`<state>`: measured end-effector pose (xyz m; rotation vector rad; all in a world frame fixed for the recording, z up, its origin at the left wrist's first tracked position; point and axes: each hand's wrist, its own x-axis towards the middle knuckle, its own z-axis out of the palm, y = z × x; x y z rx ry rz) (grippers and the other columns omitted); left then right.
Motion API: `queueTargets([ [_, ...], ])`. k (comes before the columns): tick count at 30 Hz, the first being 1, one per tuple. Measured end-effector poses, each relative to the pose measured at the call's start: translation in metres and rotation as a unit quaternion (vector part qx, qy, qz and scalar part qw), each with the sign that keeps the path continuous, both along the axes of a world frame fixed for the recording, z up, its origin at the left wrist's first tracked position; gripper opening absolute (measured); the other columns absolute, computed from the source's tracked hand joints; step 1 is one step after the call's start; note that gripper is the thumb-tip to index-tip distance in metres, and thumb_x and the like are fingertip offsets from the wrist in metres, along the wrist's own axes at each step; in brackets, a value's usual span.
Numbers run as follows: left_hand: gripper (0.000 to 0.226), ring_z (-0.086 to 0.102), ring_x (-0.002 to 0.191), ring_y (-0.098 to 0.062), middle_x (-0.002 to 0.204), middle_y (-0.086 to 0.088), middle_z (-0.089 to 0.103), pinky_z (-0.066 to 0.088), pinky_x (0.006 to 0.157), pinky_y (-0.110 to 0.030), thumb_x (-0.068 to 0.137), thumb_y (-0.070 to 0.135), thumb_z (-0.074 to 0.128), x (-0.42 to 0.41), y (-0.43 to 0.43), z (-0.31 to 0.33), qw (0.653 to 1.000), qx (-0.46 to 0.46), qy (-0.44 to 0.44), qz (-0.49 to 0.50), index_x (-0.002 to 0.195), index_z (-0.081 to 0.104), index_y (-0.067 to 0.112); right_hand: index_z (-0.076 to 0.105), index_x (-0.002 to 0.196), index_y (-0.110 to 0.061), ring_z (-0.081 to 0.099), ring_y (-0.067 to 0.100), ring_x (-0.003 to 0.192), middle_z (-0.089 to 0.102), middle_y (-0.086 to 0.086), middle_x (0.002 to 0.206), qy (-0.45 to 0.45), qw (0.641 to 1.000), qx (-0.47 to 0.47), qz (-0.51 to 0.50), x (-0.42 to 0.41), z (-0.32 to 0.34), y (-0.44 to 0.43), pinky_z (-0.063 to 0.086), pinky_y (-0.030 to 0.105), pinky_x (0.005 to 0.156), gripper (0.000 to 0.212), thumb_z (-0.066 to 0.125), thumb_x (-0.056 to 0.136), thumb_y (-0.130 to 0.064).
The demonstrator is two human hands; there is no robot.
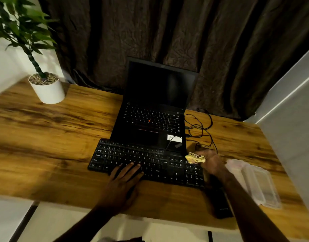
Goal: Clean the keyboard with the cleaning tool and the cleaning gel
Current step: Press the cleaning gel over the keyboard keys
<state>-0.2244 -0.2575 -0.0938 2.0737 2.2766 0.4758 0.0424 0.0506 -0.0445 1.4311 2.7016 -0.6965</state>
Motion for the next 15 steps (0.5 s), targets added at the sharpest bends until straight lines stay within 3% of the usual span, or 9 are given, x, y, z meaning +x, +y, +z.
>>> queueTargets([
  [2, 0.051, 0.031, 0.145, -0.018, 0.155, 0.005, 0.038, 0.022, 0.113, -0.051, 0.093, 0.048, 0.045, 0.000, 0.000, 0.000, 1.000, -0.003, 0.001, 0.000, 0.142, 0.046, 0.034, 0.069, 0.111, -0.035, 0.065, 0.013, 0.096, 0.069, -0.008, 0.104, -0.021, 1.000, 0.007, -0.022, 0.035, -0.028, 0.030, 0.057, 0.030, 0.077, 0.037, 0.076, 0.074, -0.039],
  [4, 0.052, 0.031, 0.145, -0.018, 0.154, 0.005, 0.039, 0.021, 0.113, -0.051, 0.092, 0.048, 0.046, 0.000, 0.000, -0.002, 1.000, -0.001, 0.001, 0.000, 0.142, 0.046, 0.034, 0.069, 0.108, -0.037, 0.064, 0.015, 0.095, 0.069, -0.008, 0.101, -0.024, 0.999, 0.035, -0.032, 0.048, -0.034, 0.039, 0.055, 0.029, 0.078, 0.041, 0.071, 0.070, -0.053],
  [6, 0.054, 0.032, 0.144, -0.018, 0.154, 0.005, 0.040, 0.020, 0.114, -0.050, 0.090, 0.048, 0.048, -0.001, 0.000, -0.003, 1.000, 0.002, 0.005, -0.002, 0.142, 0.047, 0.033, 0.073, 0.103, -0.035, 0.066, 0.009, 0.086, 0.073, -0.007, 0.098, 0.006, 0.998, 0.026, -0.053, 0.032, -0.005, 0.011, 0.052, 0.021, 0.071, 0.029, 0.078, 0.075, -0.031],
  [8, 0.054, 0.032, 0.144, -0.018, 0.153, 0.004, 0.041, 0.018, 0.115, -0.049, 0.089, 0.048, 0.048, -0.001, 0.000, -0.003, 1.000, 0.003, 0.010, -0.002, 0.142, 0.046, 0.033, 0.074, 0.106, -0.027, 0.068, 0.006, 0.077, 0.074, -0.010, 0.093, 0.040, 0.998, 0.009, -0.049, 0.009, 0.009, -0.011, 0.051, 0.016, 0.064, 0.037, 0.076, 0.077, -0.004],
  [9, 0.054, 0.032, 0.144, -0.018, 0.153, 0.004, 0.041, 0.018, 0.115, -0.049, 0.090, 0.048, 0.048, -0.001, 0.000, -0.003, 1.000, 0.004, 0.011, -0.003, 0.142, 0.046, 0.033, 0.074, 0.108, -0.026, 0.069, 0.008, 0.074, 0.074, -0.010, 0.093, 0.051, 0.998, 0.000, -0.048, 0.001, 0.008, -0.016, 0.054, 0.020, 0.062, 0.041, 0.073, 0.078, 0.002],
  [12, 0.054, 0.031, 0.144, -0.018, 0.153, 0.003, 0.040, 0.018, 0.115, -0.050, 0.092, 0.049, 0.046, 0.000, -0.001, -0.003, 1.000, 0.005, 0.012, -0.005, 0.143, 0.045, 0.032, 0.073, 0.107, -0.030, 0.069, 0.008, 0.073, 0.073, -0.005, 0.099, 0.044, 0.999, -0.015, -0.018, -0.007, -0.005, -0.016, 0.059, 0.030, 0.061, 0.042, 0.073, 0.078, 0.000],
  [15, 0.053, 0.030, 0.144, -0.018, 0.153, 0.003, 0.041, 0.018, 0.115, -0.050, 0.093, 0.050, 0.044, -0.001, -0.001, -0.002, 1.000, 0.004, 0.014, -0.005, 0.143, 0.045, 0.032, 0.069, 0.108, -0.043, 0.066, 0.007, 0.083, 0.068, -0.007, 0.103, 0.022, 0.999, -0.009, -0.028, 0.010, -0.010, -0.002, 0.059, 0.029, 0.068, 0.038, 0.077, 0.077, -0.022],
])
